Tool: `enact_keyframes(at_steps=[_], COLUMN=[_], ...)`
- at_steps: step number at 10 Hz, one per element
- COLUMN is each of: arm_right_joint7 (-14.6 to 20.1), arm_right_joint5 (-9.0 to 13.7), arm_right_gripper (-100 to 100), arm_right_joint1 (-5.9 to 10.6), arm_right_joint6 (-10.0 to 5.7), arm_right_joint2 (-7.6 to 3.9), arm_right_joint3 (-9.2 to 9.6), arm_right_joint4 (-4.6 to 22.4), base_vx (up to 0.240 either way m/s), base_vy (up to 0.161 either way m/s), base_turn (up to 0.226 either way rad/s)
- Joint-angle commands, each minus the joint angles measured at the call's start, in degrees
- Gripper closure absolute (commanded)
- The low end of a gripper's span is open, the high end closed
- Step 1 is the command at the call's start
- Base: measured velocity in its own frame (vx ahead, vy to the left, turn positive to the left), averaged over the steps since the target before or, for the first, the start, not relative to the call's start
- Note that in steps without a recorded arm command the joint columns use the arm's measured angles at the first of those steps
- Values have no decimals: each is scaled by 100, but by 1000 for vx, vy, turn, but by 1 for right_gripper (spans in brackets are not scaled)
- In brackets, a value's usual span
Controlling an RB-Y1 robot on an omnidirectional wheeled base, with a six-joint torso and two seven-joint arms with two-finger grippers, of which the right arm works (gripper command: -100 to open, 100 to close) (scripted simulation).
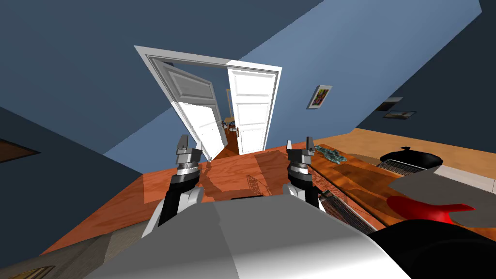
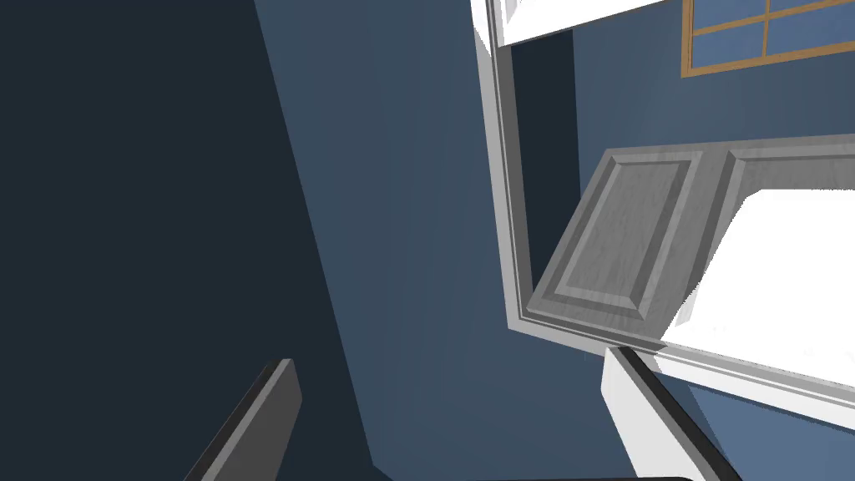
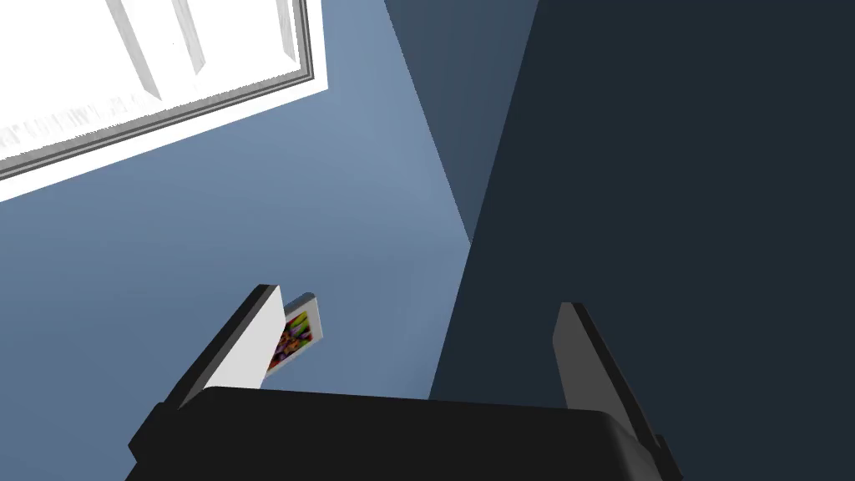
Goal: Push the door open
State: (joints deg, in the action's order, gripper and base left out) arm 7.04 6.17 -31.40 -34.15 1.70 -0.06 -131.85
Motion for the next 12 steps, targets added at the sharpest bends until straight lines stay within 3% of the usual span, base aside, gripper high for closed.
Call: enact_keyframes(at_steps=[1,6,9,12], arm_right_joint7=[119,483,829,1030], arm_right_joint5=[69,280,481,598], arm_right_gripper=[-100,-100,-100,-100], arm_right_joint1=[55,222,382,475], arm_right_joint6=[-35,-142,-243,-302], arm_right_joint2=[-82,-274,-409,-470], arm_right_joint3=[2,8,14,17], arm_right_joint4=[172,697,1197,1487], base_vx=[153,121,148,122], base_vy=[62,5,6,20], base_turn=[114,103,123,105])
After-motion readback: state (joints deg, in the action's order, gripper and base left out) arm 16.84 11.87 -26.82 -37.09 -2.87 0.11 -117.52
